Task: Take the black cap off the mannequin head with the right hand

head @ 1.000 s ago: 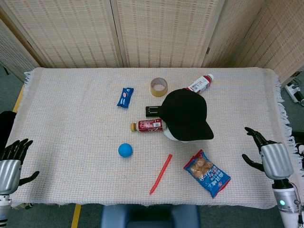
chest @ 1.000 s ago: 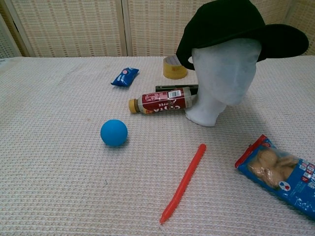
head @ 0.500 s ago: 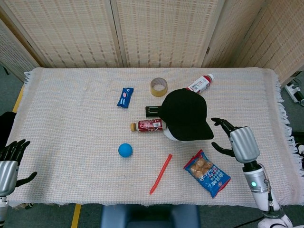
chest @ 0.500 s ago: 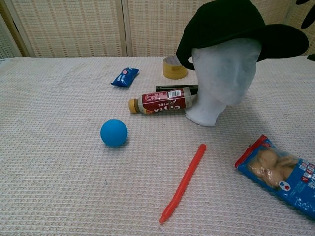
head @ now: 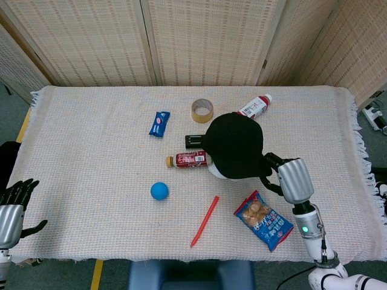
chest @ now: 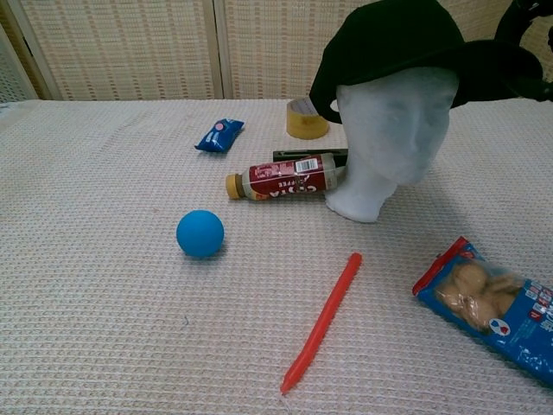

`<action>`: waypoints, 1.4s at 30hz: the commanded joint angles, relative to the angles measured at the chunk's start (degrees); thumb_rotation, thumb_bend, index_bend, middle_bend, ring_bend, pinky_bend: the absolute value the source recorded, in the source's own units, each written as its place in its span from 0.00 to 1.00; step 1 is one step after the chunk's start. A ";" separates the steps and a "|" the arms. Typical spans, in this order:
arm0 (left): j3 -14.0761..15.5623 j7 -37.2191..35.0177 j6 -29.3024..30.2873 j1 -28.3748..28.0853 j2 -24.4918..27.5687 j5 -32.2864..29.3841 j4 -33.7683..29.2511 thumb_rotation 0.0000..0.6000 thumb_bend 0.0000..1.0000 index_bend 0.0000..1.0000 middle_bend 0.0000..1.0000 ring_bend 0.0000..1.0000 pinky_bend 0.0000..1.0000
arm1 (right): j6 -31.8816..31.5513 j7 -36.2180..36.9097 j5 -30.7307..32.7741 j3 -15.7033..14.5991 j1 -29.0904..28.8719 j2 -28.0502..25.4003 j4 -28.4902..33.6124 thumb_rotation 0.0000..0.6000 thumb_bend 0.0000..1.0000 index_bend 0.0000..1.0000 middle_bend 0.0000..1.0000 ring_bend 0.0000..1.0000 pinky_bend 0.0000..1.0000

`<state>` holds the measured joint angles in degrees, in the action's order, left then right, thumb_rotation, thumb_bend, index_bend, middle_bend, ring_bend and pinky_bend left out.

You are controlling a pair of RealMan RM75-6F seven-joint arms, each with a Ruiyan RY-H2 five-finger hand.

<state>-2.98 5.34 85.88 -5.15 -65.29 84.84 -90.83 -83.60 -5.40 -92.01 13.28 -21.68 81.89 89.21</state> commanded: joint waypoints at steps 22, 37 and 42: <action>-0.23 -0.66 -0.39 -0.43 -0.07 0.13 0.28 1.00 0.16 0.15 0.12 0.10 0.17 | -6.99 1.33 -1.57 4.99 -5.23 6.13 -11.47 1.00 0.67 0.84 0.74 0.93 1.00; -0.51 0.00 -1.61 -1.59 -0.54 0.20 0.18 1.00 0.16 0.15 0.12 0.09 0.17 | -2.32 -0.10 3.48 11.95 -15.05 8.91 -22.15 1.00 0.68 0.85 0.75 0.94 1.00; -0.55 0.29 -1.89 -1.84 -0.79 0.10 0.23 1.00 0.17 0.15 0.12 0.09 0.16 | 0.61 0.35 6.32 13.54 -18.35 9.96 -27.79 1.00 0.68 0.85 0.75 0.94 1.00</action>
<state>-3.53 5.62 83.99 -6.99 -66.07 84.95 -90.60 -84.40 -5.30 -87.04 25.95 -38.50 91.23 63.55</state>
